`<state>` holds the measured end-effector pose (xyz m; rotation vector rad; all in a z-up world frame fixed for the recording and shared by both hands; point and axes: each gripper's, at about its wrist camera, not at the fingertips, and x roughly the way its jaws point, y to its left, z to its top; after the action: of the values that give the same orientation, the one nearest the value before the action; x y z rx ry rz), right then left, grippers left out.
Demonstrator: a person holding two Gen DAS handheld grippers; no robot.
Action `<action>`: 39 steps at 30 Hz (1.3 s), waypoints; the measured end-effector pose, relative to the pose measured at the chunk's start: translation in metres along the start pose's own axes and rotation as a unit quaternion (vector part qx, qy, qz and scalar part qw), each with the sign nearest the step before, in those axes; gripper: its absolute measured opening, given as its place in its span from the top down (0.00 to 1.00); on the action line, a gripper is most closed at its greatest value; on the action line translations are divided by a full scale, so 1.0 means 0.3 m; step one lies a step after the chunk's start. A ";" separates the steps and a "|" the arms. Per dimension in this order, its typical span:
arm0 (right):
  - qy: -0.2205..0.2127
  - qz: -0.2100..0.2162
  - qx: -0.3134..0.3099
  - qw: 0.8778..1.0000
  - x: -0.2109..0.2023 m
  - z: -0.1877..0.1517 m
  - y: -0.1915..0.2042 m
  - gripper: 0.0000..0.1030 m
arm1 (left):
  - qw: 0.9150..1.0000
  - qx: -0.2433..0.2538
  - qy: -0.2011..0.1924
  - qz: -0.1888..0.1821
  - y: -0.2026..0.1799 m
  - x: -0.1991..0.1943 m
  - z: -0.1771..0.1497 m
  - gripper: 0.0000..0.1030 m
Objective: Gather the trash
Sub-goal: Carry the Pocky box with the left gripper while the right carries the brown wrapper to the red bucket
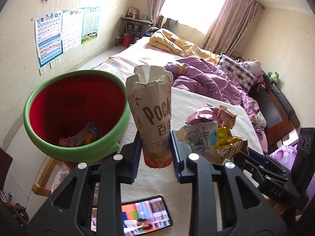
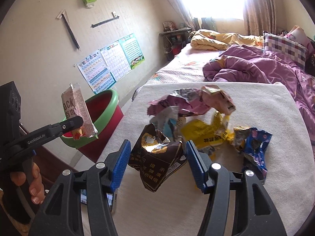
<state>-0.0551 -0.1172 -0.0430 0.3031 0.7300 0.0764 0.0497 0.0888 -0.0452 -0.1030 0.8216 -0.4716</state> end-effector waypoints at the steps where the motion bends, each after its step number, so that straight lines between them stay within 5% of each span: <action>1: 0.002 0.002 -0.001 1.000 0.007 0.002 0.011 0.45 | 1.000 -0.001 0.000 0.000 0.016 -0.001 0.008 0.74; 39: -0.012 0.030 -0.022 0.999 0.165 0.078 0.291 0.45 | 0.999 -0.014 -0.032 0.023 0.332 -0.090 0.110 0.74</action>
<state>0.0005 -0.0312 -0.0325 0.2844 0.6944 0.1451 0.0941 0.1866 -0.0309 -0.1232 0.7668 -0.4116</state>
